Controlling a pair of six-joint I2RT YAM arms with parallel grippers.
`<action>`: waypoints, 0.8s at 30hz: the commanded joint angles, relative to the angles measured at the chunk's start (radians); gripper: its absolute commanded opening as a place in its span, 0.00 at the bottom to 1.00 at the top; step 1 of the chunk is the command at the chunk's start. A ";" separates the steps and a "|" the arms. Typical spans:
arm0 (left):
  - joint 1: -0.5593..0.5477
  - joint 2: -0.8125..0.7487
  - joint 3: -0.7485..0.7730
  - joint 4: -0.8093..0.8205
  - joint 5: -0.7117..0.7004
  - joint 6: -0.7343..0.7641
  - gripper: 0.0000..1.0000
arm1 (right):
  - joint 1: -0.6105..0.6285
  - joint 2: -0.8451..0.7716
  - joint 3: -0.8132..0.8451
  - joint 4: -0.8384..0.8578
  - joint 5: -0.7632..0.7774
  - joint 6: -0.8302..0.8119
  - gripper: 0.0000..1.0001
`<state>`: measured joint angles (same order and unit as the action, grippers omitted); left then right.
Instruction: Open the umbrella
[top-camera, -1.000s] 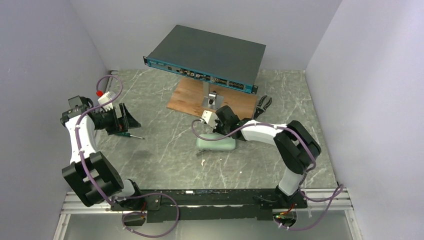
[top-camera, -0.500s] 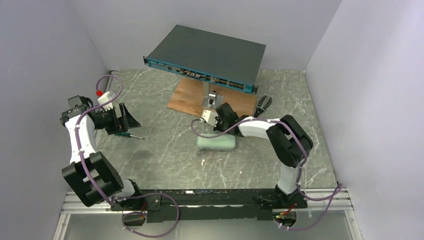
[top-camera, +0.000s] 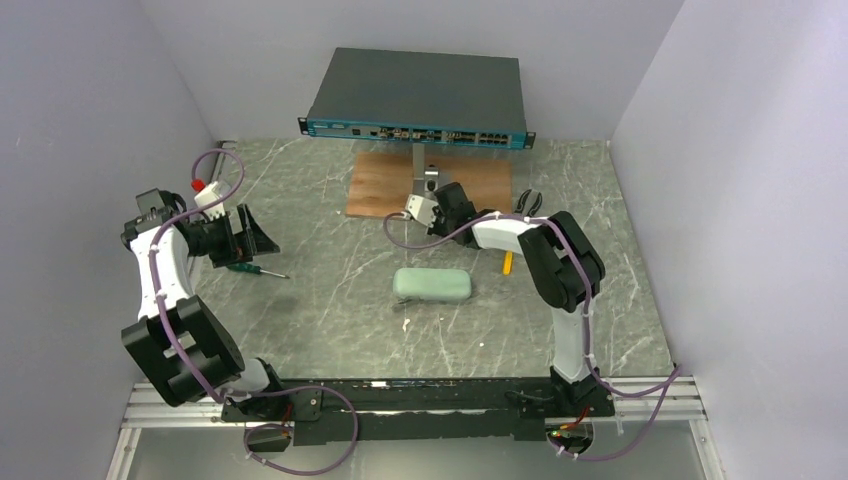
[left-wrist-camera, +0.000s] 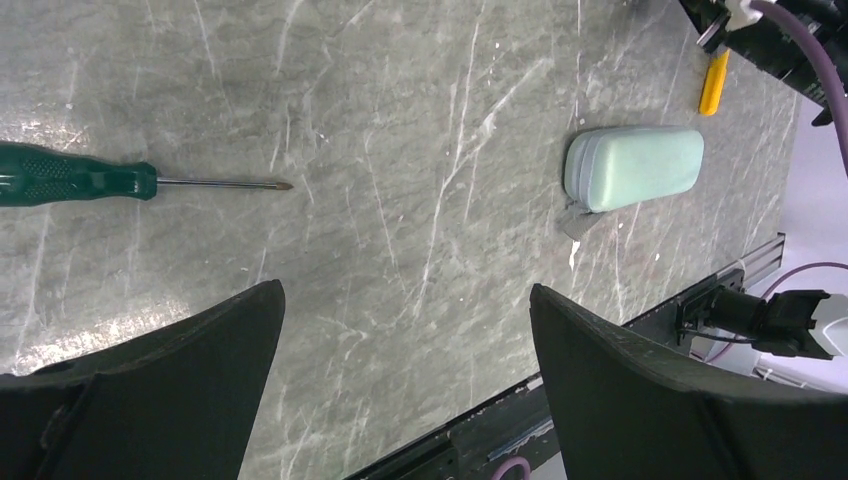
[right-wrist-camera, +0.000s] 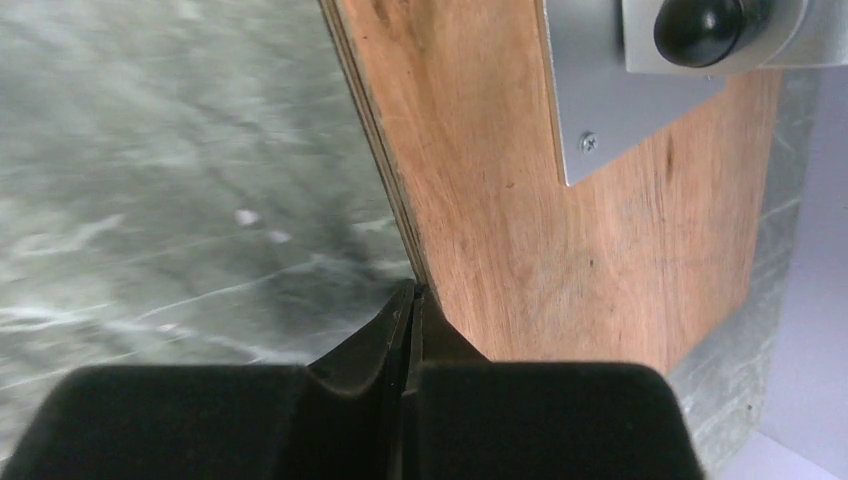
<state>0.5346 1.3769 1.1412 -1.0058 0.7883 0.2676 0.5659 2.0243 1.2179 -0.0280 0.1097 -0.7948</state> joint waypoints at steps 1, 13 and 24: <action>0.001 -0.022 0.022 0.041 -0.005 0.019 0.99 | -0.132 0.156 0.058 0.209 0.170 -0.087 0.00; -0.041 -0.313 -0.223 0.174 0.018 0.426 0.99 | -0.112 -0.260 0.006 -0.279 -0.225 0.139 0.37; -0.463 -0.598 -0.530 0.468 0.003 0.429 0.99 | -0.071 -0.546 -0.171 -0.557 -0.581 0.114 0.98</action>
<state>0.2138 0.8211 0.6785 -0.7639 0.7891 0.7532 0.4644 1.4906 1.1088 -0.4694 -0.3206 -0.6407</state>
